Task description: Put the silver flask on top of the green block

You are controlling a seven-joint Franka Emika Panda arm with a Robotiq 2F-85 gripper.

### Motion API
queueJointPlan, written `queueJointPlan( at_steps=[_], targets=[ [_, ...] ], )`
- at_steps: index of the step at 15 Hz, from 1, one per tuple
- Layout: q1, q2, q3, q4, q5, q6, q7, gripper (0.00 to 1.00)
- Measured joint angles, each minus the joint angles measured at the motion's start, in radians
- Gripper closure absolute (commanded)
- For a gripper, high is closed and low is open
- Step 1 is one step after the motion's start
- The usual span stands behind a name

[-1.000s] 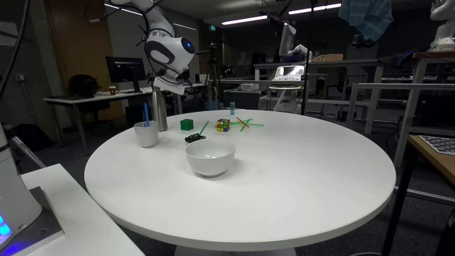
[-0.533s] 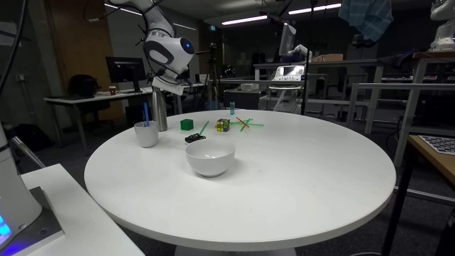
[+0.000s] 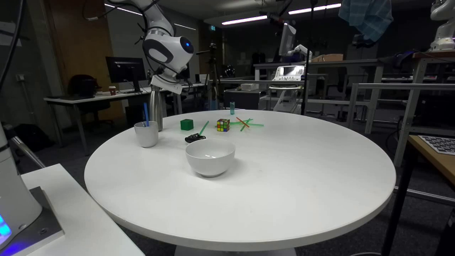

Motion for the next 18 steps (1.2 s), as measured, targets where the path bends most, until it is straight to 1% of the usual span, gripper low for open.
queueJointPlan(
  at_steps=[11, 18],
  targets=[
    [0.0, -0.001, -0.001, 0.001, 0.0, -0.001, -0.007, 0.73],
    [0.0, -0.039, -0.016, 0.001, -0.003, 0.003, -0.014, 0.73]
  ],
)
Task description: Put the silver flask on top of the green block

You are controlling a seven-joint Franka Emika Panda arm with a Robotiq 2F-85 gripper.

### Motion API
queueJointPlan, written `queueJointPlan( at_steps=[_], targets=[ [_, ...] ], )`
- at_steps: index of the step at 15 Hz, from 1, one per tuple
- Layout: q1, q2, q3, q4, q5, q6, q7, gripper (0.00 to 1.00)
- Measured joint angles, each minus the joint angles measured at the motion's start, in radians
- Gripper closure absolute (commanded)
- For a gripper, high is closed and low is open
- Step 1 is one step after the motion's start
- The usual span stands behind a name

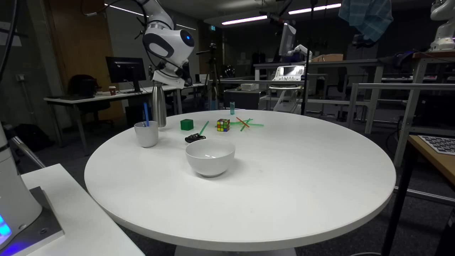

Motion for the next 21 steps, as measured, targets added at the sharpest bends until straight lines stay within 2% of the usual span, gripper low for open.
queueJointPlan(
  at_steps=[9, 21],
  targets=[
    [0.0, -0.004, -0.019, 0.002, -0.012, 0.08, -0.008, 0.73],
    [-0.001, -0.001, -0.041, 0.052, -0.077, 0.089, -0.002, 0.73]
  ],
)
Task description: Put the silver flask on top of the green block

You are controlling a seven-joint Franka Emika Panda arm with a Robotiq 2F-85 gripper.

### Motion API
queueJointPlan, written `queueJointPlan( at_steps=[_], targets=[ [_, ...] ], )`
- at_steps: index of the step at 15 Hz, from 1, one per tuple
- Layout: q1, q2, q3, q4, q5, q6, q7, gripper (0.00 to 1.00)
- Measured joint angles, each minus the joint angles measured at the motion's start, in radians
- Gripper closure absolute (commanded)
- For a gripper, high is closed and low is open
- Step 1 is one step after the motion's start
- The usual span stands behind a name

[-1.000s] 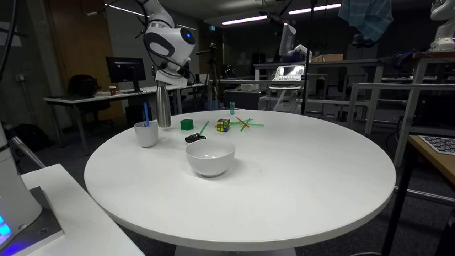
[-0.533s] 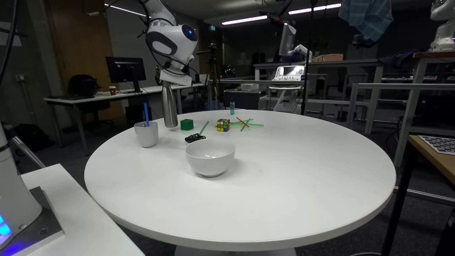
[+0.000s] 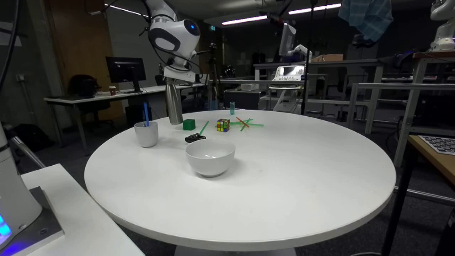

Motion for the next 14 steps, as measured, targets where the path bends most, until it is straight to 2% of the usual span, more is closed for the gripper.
queueJointPlan(
  at_steps=[7, 14],
  targets=[
    [-0.003, -0.002, -0.009, 0.065, -0.037, 0.017, 0.005, 0.73],
    [-0.004, -0.002, -0.009, 0.076, -0.04, 0.038, 0.006, 0.73]
  ],
)
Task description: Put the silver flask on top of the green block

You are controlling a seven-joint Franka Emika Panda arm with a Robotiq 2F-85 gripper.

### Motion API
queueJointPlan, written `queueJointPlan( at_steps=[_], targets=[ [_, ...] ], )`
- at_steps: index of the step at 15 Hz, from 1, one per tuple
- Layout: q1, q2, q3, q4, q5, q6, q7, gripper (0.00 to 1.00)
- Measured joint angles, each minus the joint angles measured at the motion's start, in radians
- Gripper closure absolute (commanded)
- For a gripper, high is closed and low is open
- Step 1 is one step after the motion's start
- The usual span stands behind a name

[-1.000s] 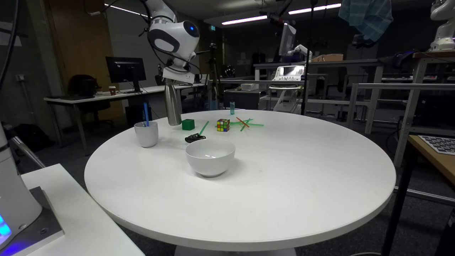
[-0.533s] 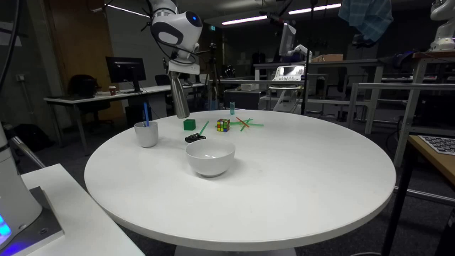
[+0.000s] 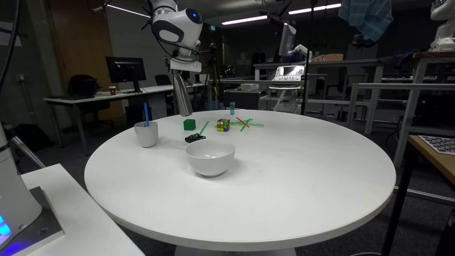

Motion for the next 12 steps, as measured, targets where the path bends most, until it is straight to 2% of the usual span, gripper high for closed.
queueJointPlan(
  at_steps=[12],
  targets=[
    [-0.008, -0.001, 0.0, -0.034, 0.011, 0.045, 0.029, 0.73]
  ],
)
